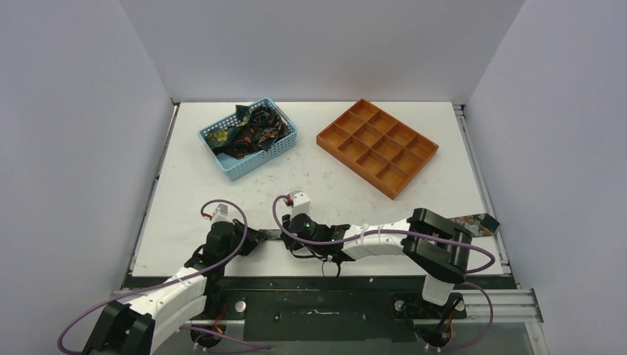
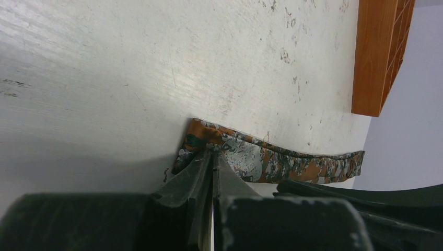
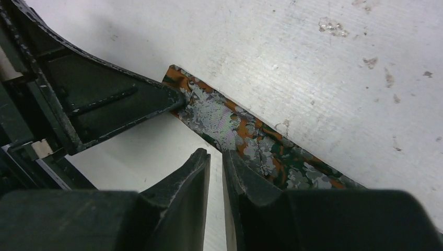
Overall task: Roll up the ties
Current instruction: Roll the tie at the center of the board.
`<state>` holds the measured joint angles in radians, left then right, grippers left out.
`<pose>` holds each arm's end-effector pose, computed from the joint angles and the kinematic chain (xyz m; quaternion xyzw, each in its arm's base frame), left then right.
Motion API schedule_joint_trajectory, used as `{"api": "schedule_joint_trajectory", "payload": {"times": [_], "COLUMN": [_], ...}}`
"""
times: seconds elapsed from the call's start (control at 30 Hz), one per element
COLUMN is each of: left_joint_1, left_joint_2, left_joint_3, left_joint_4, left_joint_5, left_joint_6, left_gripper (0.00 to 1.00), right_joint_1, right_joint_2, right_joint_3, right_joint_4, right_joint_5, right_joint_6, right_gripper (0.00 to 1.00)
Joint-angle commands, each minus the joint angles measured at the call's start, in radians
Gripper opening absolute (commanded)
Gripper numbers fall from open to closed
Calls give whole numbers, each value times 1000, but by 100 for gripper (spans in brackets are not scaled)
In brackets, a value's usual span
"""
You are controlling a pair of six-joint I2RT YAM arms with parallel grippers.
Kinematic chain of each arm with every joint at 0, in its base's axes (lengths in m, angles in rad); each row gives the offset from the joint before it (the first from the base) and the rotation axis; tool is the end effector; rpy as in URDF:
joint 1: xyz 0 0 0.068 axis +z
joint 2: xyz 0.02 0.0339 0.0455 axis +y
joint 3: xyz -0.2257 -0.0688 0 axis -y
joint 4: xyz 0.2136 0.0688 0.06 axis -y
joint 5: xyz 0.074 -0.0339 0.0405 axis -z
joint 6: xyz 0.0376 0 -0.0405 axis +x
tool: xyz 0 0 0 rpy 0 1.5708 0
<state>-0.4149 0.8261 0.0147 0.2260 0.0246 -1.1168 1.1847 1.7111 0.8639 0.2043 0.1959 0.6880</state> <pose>0.1375 -0.0616 0.1042 -0.2974 0.8293 -0.3357 0.3334 0.1298 0.2999 0.1502 -0.1764 0.8735 0.3068 0.3344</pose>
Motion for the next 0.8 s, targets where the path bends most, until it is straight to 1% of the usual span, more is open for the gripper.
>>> {"api": "schedule_joint_trajectory", "payload": {"times": [0.0, 0.23, 0.27, 0.37, 0.43, 0.47, 0.6, 0.77], "left_joint_1": [10, 11, 10, 11, 11, 11, 11, 11], "left_joint_2": [-14, -34, -47, -121, -168, -204, -269, -261], "left_joint_3": [-15, -11, -1, 37, 56, 65, 66, 72], "left_joint_4": [-54, -76, -99, -202, -277, -317, -361, -363], "left_joint_5": [-46, -37, -37, -64, -95, -111, -147, -128], "left_joint_6": [29, 36, 42, 67, 79, 84, 88, 83], "left_gripper": [0, 0, 5, 27, 36, 39, 41, 40], "right_joint_1": [-7, -24, -25, -24, -29, -31, -20, -3], "right_joint_2": [66, 157, 161, 163, 162, 157, 112, 52], "right_joint_3": [57, 54, 49, 26, 13, 1, -3, 67], "right_joint_4": [34, -25, -26, -20, -14, -4, 32, -4], "right_joint_5": [-15, 6, 10, 19, 20, 13, 1, -14], "right_joint_6": [-1, 12, 13, 15, 15, 10, -22, -70], "right_gripper": [16, 14, 14, 14, 14, 14, 15, 18]}}
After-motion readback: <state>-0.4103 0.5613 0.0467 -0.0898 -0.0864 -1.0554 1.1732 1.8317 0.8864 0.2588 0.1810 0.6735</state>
